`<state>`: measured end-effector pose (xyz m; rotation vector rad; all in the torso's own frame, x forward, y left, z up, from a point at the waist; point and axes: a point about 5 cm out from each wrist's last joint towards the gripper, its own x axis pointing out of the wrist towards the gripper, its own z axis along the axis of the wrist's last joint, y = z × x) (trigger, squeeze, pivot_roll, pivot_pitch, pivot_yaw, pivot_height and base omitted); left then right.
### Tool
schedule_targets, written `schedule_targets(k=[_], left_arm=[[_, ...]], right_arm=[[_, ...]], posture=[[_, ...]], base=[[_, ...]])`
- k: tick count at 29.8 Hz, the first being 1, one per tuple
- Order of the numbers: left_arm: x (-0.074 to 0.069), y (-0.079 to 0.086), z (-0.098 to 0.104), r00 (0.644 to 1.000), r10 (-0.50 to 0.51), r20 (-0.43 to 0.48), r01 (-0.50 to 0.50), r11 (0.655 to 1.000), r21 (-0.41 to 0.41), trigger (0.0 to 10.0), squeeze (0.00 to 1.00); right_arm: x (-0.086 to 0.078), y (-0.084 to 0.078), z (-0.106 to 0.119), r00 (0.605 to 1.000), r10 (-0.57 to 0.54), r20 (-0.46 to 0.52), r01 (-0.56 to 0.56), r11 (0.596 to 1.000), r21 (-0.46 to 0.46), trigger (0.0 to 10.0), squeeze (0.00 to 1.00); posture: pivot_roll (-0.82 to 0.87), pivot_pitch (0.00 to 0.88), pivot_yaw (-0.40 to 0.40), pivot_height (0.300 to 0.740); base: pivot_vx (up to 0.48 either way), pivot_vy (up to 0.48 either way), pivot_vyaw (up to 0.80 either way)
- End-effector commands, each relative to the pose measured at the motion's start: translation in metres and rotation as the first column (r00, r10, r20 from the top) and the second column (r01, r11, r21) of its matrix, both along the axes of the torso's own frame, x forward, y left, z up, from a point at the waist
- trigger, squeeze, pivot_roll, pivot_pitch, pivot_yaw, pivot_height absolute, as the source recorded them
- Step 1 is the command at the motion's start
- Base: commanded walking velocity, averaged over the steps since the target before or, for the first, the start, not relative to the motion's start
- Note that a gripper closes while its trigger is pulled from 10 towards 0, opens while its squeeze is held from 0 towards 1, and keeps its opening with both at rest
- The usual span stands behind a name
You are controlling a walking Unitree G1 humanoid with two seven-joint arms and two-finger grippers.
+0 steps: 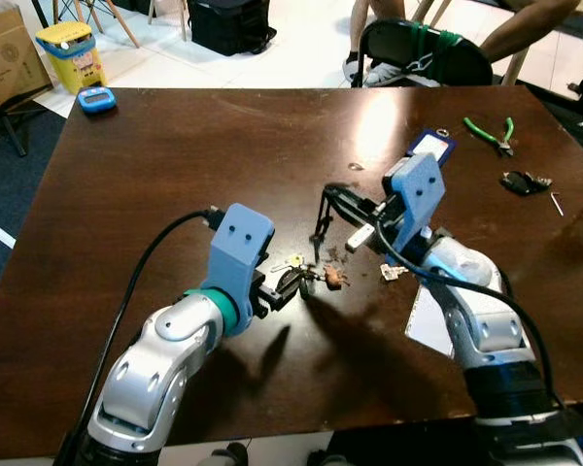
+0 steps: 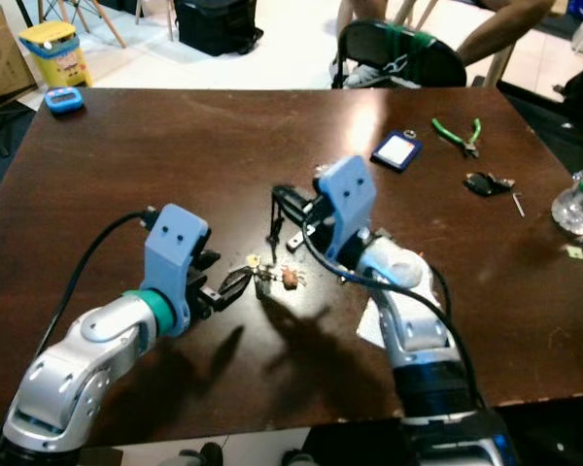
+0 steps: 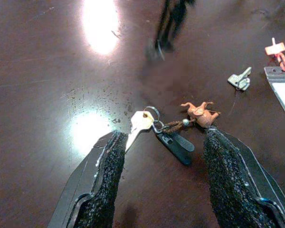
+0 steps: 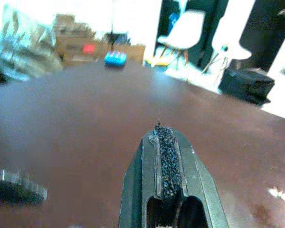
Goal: Hang keys on a hook
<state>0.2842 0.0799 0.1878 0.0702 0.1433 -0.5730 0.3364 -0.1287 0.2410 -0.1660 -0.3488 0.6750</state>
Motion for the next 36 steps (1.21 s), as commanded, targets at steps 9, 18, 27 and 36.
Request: schedule_targets(k=[9,18,27,36], left_arm=[[0.000,0.000,0.001,1.000,0.006,0.010,-0.006,1.000,-0.008,10.0,0.00],[0.004,0.009,0.015,0.986,0.109,0.127,-0.109,0.994,-0.005,10.0,0.00],[0.003,0.009,0.013,0.986,0.107,0.129,-0.110,0.994,0.016,10.0,0.00],[0.005,0.013,0.020,0.969,0.154,0.192,-0.153,0.988,-0.016,10.0,0.00]], right_arm=[[-0.004,-0.001,0.012,0.995,-0.101,0.025,0.096,0.984,0.152,10.0,0.00],[-0.006,0.002,-0.003,0.980,-0.201,-0.013,0.198,0.955,0.221,10.0,0.00],[-0.013,0.006,-0.027,0.986,-0.157,-0.046,0.160,0.986,0.056,10.0,0.00],[-0.010,0.003,-0.018,0.977,-0.211,-0.023,0.212,0.972,0.100,10.0,0.00]], posture=[[-0.06,0.154,0.084,0.740],[-0.05,0.149,0.090,0.740],[-0.05,0.154,0.090,0.740],[-0.05,0.154,0.089,0.740]], base=[[0.000,0.000,0.00],[0.000,0.000,0.00],[0.000,0.000,0.00],[0.000,0.000,0.00]])
